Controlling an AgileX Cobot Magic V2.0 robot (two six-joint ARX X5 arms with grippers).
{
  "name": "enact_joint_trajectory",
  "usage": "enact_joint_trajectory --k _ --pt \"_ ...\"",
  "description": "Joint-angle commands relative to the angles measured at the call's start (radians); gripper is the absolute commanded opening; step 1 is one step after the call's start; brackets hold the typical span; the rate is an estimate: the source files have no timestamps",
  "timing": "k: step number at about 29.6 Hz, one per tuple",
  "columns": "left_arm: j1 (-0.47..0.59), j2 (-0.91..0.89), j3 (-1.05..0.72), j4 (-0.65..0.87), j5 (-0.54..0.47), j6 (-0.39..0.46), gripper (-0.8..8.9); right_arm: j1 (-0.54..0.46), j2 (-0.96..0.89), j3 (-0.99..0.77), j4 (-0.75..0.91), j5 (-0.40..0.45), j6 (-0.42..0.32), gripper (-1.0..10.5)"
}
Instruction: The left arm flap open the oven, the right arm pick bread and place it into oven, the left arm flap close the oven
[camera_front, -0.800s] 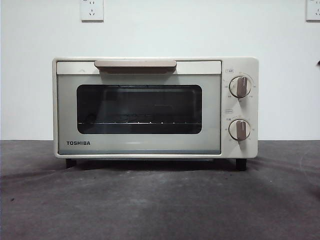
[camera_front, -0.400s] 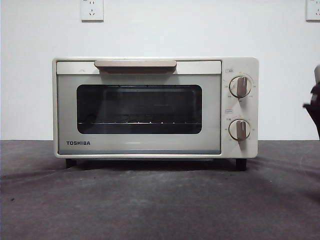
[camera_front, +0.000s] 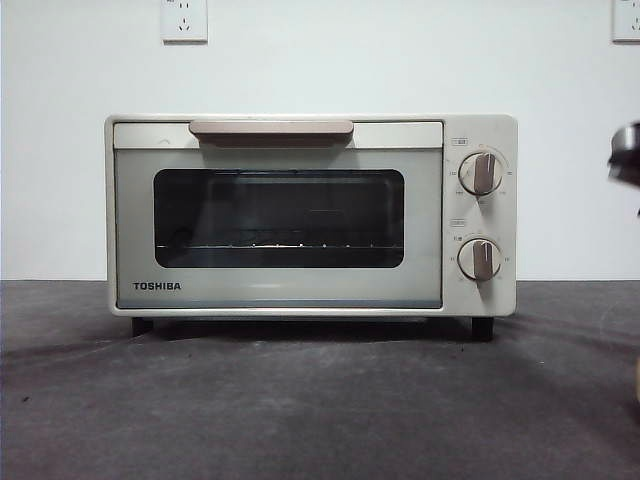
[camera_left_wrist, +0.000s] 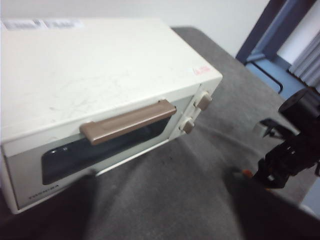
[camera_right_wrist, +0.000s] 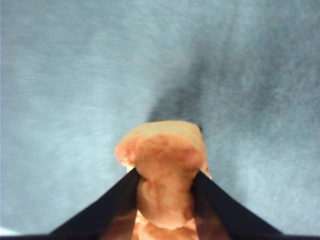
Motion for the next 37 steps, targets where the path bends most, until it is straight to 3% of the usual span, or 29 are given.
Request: enact_joint_trajectory --k 1,5,18,25,37 --pt "-0.02 0.084 0.047 0.011 0.002 0.018 1.49 0.004 -0.051 0.039 -0.019 -0.011 -0.015 1.3" --pt "-0.054 0.203 0.097 0.01 0.002 0.038 0.48 0.004 -0.152 0.085 -0.084 -0.011 -0.026 1.3" --pt "-0.115 0.539 0.243 0.071 -0.041 0.163 0.2 0.005 -0.43 0.329 -0.265 -0.014 -0.034 1.3" --pt "-0.114 0.619 0.243 0.139 -0.049 0.163 0.2 0.005 -0.514 0.429 -0.299 -0.013 -0.037 1.3" --pt "-0.114 0.648 0.243 0.096 -0.049 0.159 0.19 0.005 -0.57 0.463 -0.314 -0.013 -0.038 1.3"
